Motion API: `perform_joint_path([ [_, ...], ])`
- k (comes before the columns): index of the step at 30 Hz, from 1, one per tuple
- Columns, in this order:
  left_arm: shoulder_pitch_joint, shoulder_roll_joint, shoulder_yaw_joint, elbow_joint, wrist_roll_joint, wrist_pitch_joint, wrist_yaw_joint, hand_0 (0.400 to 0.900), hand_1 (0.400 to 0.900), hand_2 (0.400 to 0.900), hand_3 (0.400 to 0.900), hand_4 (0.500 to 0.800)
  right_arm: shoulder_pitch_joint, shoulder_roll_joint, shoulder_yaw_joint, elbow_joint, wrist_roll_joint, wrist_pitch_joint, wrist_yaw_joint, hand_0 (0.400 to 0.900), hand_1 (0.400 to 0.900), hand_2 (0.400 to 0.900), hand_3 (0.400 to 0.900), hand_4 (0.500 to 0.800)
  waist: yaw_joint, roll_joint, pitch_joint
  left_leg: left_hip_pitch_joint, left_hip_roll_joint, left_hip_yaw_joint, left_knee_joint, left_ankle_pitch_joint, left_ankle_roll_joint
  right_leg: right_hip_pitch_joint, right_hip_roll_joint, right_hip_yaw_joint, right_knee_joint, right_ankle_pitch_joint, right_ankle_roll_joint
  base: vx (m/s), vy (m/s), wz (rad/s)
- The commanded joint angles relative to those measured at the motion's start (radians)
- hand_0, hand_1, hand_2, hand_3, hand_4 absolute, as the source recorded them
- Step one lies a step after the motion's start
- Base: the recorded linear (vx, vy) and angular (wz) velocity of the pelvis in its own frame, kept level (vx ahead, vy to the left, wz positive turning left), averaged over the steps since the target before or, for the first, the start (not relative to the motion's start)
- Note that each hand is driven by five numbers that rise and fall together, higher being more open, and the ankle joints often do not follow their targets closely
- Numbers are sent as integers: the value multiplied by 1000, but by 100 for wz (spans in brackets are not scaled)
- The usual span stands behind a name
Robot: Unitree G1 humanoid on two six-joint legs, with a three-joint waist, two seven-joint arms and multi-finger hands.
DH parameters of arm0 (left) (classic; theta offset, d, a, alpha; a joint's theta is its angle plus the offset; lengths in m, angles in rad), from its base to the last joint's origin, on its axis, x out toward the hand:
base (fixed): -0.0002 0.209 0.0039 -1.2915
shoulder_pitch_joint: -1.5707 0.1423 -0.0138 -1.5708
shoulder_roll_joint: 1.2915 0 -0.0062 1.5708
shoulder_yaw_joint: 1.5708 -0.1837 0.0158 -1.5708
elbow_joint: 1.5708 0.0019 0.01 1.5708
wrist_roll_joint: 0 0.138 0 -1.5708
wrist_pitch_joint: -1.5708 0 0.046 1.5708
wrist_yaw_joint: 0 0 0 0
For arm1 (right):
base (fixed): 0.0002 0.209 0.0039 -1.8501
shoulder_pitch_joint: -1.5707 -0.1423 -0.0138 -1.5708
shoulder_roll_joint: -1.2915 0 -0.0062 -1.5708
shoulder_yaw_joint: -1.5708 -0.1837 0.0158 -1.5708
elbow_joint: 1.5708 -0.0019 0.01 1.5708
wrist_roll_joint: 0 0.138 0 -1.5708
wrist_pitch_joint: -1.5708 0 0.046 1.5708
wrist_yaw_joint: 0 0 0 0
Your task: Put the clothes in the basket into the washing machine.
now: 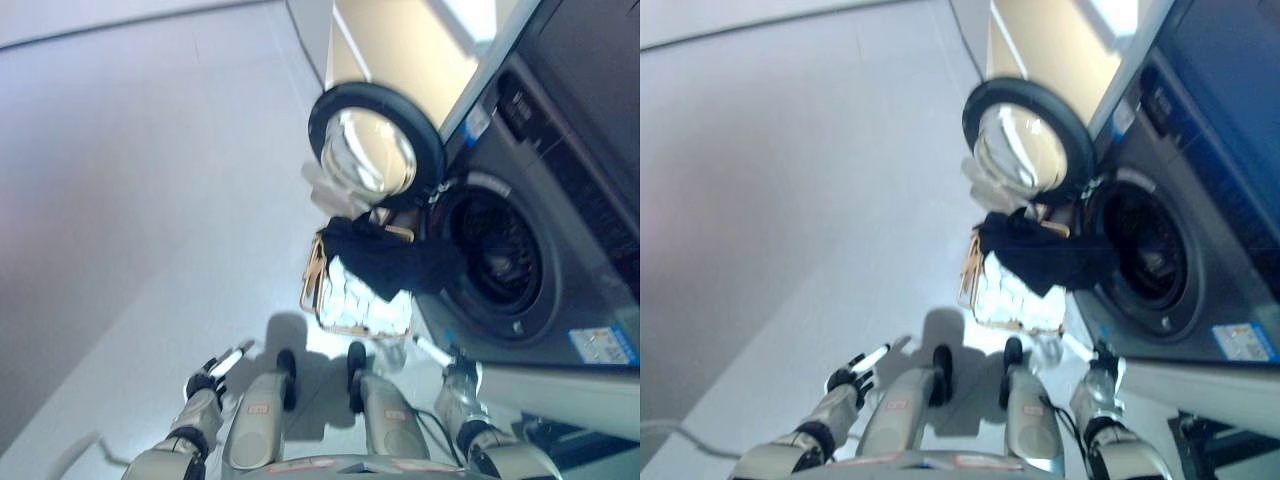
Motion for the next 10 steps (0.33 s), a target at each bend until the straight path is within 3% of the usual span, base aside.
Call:
perform_joint_path([
  [1,37,18,16,41,110,6,-18,900,900,900,900,800,13,-66,-14,56,-166,58,33,900,900,900,900,800,8,40,-61,173,-12,-43,-292,42,-61,92,44,-15,-46,-83,33,162,38,4],
  [4,81,15,41,77,146,15,-29,900,900,900,900,800,61,-62,-34,104,-214,82,48,900,900,900,900,800,13,36,-115,284,-4,-31,-398,62,-62,194,48,-18,-143,-60,38,122,26,0],
  [10,127,14,73,119,171,32,-44,900,900,900,900,800,100,-49,-63,142,-222,101,69,900,900,900,900,800,13,29,-165,361,0,-24,-435,54,-64,278,51,-19,-194,-56,40,82,12,-1],
])
